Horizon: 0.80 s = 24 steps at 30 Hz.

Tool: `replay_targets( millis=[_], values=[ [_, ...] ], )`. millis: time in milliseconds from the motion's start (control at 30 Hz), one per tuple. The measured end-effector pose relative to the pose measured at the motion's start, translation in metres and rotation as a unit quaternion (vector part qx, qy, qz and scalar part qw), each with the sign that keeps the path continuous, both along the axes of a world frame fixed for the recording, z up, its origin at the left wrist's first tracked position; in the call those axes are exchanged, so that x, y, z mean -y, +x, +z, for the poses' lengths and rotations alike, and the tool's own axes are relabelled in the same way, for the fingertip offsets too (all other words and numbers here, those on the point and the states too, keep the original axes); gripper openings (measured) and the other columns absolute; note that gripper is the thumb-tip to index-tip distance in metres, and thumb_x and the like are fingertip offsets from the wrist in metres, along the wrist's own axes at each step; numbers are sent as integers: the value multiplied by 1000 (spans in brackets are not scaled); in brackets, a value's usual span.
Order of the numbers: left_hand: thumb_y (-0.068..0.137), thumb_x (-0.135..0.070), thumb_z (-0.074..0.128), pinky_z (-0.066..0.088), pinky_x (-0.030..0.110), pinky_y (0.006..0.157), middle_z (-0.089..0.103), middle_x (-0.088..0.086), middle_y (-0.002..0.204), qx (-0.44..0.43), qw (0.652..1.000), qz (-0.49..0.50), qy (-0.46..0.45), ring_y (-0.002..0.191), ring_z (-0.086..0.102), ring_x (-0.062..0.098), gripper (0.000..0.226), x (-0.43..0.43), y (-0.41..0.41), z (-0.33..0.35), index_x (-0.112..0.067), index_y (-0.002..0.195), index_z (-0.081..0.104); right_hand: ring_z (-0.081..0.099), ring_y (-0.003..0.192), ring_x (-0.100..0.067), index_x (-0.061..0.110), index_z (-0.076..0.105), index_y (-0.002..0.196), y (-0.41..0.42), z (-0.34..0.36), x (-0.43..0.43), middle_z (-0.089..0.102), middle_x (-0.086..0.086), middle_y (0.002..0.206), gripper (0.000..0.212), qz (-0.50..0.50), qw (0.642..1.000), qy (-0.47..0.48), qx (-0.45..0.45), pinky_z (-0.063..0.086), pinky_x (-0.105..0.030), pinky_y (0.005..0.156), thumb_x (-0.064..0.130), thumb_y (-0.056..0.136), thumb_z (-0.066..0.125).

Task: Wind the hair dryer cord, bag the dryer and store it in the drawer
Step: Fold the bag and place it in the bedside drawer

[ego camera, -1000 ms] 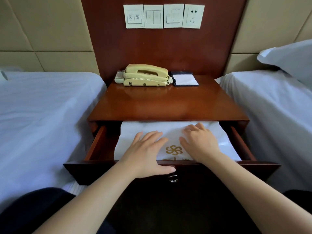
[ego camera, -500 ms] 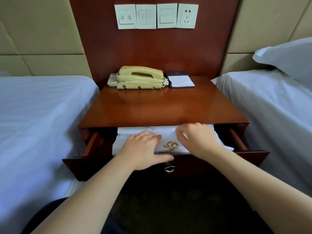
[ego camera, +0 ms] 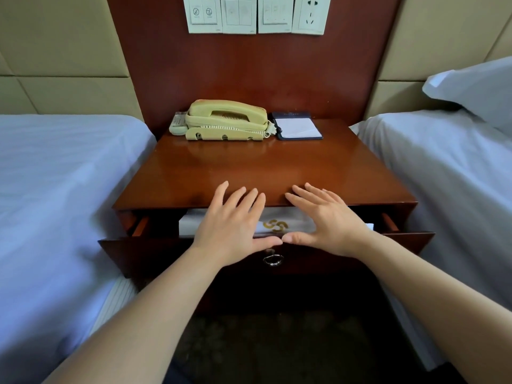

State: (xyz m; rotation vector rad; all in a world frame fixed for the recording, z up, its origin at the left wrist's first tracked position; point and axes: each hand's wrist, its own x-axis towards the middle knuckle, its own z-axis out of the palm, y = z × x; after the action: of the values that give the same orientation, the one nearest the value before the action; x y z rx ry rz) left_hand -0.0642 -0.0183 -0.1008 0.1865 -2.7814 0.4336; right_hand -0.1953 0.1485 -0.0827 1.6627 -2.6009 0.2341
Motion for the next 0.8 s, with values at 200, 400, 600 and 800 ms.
replay_targets(
  millis=[200, 400, 600, 800],
  values=[
    [92, -65, 13, 46, 48, 96, 69, 11, 118, -55, 998, -27, -1, 111, 65, 27, 84, 16, -18, -7, -5, 116, 67, 48, 129, -16, 22, 61, 124, -18, -14, 6, 58, 5, 132, 92, -6, 984, -168, -58, 36, -35, 106, 87, 67, 29],
    [95, -59, 23, 49, 44, 92, 70, 6, 116, -106, 994, -19, -13, 108, 67, 23, 70, 29, -42, -14, -9, 115, 68, 66, 105, -15, 16, 75, 98, -33, -26, 26, 73, 2, 106, 65, -21, 948, -286, -138, 54, -32, 85, 70, 73, 48],
    [89, -57, 35, 54, 37, 84, 71, 5, 115, -105, 994, -2, 12, 108, 66, 23, 63, 25, -42, -17, -10, 115, 69, 67, 103, -15, 15, 74, 96, -34, -32, 28, 73, 2, 104, 61, -28, 944, -279, -172, 54, -32, 84, 67, 75, 50],
    [95, -48, 41, 29, 33, 111, 41, -4, 150, -8, 980, 48, 194, 140, 34, 16, 55, 0, -30, 15, -21, 143, 41, 55, 123, -15, 22, 63, 122, -10, -6, 23, 60, 3, 130, 53, -71, 983, -140, -93, 53, -34, 86, 58, 84, 51]
  ],
)
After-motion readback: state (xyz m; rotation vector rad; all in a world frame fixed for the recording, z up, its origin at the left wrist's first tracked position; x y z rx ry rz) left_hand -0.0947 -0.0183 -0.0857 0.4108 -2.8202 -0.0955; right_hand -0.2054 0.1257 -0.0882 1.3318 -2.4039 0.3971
